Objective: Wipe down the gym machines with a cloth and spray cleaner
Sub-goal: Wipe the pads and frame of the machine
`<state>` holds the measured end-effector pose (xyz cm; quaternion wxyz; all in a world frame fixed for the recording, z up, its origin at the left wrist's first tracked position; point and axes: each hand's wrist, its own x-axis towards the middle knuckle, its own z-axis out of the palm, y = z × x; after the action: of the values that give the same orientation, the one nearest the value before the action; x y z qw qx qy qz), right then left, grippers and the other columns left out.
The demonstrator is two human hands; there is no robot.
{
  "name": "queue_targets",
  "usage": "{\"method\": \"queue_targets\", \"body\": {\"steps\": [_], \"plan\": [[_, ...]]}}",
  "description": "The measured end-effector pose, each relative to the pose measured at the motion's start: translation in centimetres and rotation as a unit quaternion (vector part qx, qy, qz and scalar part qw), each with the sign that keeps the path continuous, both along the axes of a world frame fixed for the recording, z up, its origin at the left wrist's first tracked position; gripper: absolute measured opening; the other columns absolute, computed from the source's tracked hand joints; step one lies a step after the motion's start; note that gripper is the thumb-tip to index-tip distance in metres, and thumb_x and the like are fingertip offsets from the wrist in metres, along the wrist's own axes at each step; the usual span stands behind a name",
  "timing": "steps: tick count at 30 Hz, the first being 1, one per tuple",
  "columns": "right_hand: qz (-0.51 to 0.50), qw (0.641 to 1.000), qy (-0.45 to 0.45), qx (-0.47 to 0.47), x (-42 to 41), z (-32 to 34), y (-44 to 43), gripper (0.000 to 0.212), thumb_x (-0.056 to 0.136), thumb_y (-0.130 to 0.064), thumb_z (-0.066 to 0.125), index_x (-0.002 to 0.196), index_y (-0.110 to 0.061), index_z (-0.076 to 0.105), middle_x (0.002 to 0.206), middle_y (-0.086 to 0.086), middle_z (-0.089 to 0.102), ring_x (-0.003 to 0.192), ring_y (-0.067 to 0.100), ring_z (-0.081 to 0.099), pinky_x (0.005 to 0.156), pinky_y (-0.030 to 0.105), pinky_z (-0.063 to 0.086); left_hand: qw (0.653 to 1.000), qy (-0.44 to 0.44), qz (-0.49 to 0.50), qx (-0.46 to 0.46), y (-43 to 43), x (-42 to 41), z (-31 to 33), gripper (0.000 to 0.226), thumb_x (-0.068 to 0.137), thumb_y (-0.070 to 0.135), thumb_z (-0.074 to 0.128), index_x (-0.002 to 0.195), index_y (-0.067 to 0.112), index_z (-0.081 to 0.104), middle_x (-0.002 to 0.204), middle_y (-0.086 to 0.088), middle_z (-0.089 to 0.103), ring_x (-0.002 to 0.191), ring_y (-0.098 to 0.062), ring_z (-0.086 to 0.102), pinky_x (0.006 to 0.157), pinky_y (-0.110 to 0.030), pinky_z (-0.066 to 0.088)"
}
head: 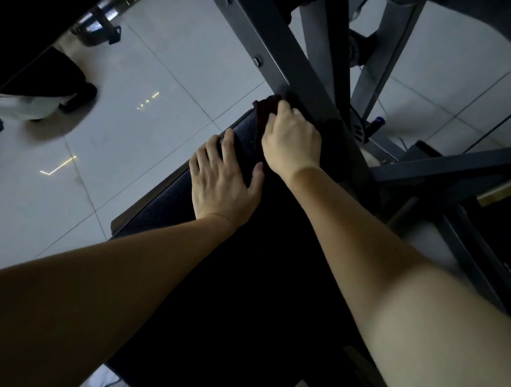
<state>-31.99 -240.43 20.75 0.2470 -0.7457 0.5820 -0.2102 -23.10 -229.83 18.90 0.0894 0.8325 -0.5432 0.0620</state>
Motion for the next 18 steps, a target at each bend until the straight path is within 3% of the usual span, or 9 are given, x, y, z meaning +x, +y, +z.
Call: {"method": "queue_targets", "body": {"steps": [3, 6, 8, 10, 12, 14, 15, 18], "plan": [[-0.004, 0.999, 0.027, -0.023, -4.5, -1.7, 2.5, 0.035, 0.105, -0.036, 0.038, 0.113, -0.008, 0.057, 0.111, 0.016, 0.067, 0.101, 0.038, 0.065, 0.08, 0.04, 0.047, 1.0, 0.001, 0.002, -0.002, 0.0, 0.0, 0.1, 0.077, 0.091, 0.06, 0.043, 0.152, 0.013, 0.035, 0.142, -0.012, 0.046, 0.128, -0.033, 0.044, 0.113, -0.048, 0.032], [-0.002, 0.997, 0.047, -0.057, -10.1, -3.5, 5.8, 0.042, 0.105, -0.037, 0.037, 0.086, -0.005, 0.059, 0.073, 0.017, 0.064, 0.065, 0.036, 0.065, 0.056, 0.034, 0.042, 1.0, 0.009, 0.003, 0.0, 0.1, -0.1, 0.2, 0.076, 0.092, 0.061, 0.042, 0.152, 0.015, 0.033, 0.142, -0.011, 0.044, 0.128, -0.031, 0.043, 0.115, -0.048, 0.031], [-0.001, 0.996, 0.089, -0.003, -11.8, -3.8, 6.5, 0.046, 0.106, -0.034, 0.033, 0.083, -0.003, 0.059, 0.069, 0.015, 0.061, 0.063, 0.035, 0.064, 0.054, 0.033, 0.04, 1.0, 0.008, 0.002, 0.006, 0.1, -0.2, 0.2, 0.077, 0.093, 0.063, 0.041, 0.153, 0.016, 0.031, 0.144, -0.011, 0.043, 0.13, -0.032, 0.042, 0.116, -0.049, 0.03], [0.015, 0.995, 0.088, -0.042, -10.1, -3.0, 5.3, 0.039, 0.103, -0.024, 0.037, 0.076, -0.004, 0.057, 0.064, 0.014, 0.056, 0.057, 0.033, 0.062, 0.048, 0.034, 0.042, 1.0, 0.005, 0.007, 0.007, 0.0, 0.0, 0.2, 0.078, 0.092, 0.063, 0.041, 0.153, 0.015, 0.031, 0.144, -0.012, 0.043, 0.13, -0.033, 0.043, 0.116, -0.049, 0.03], [-0.003, 0.999, 0.04, -0.029, -6.5, -1.2, 3.0, 0.027, 0.104, -0.021, 0.04, 0.09, -0.008, 0.059, 0.084, 0.017, 0.064, 0.076, 0.034, 0.065, 0.065, 0.04, 0.049, 1.0, 0.006, 0.003, 0.007, -0.1, 0.0, 0.1, 0.078, 0.092, 0.062, 0.043, 0.153, 0.014, 0.032, 0.144, -0.012, 0.044, 0.129, -0.033, 0.043, 0.115, -0.049, 0.03], [-0.014, 0.998, -0.009, 0.057, -3.4, -0.4, 1.3, 0.032, 0.107, -0.029, 0.037, 0.114, -0.008, 0.059, 0.116, 0.016, 0.067, 0.107, 0.036, 0.063, 0.086, 0.041, 0.046, 1.0, 0.002, 0.002, 0.005, 0.0, -0.1, 0.1, 0.078, 0.091, 0.061, 0.044, 0.153, 0.014, 0.032, 0.143, -0.012, 0.044, 0.128, -0.033, 0.043, 0.115, -0.048, 0.031], [-0.018, 0.998, -0.011, 0.064, -2.7, -0.6, 0.8, 0.034, 0.107, -0.032, 0.036, 0.119, -0.008, 0.058, 0.122, 0.015, 0.066, 0.112, 0.036, 0.061, 0.088, 0.041, 0.044, 1.0, -0.001, 0.001, 0.004, -0.1, -0.1, 0.0, 0.078, 0.091, 0.061, 0.044, 0.153, 0.014, 0.032, 0.143, -0.012, 0.044, 0.128, -0.033, 0.043, 0.114, -0.048, 0.031], [-0.026, 1.0, -0.002, 0.016, -5.9, -2.6, 3.1, 0.038, 0.107, -0.036, 0.036, 0.108, -0.007, 0.06, 0.105, 0.017, 0.069, 0.098, 0.038, 0.065, 0.078, 0.04, 0.045, 1.0, -0.001, 0.003, 0.009, -0.1, -0.1, 0.0, 0.079, 0.091, 0.061, 0.043, 0.152, 0.014, 0.032, 0.143, -0.013, 0.045, 0.128, -0.033, 0.043, 0.114, -0.048, 0.03]]}}
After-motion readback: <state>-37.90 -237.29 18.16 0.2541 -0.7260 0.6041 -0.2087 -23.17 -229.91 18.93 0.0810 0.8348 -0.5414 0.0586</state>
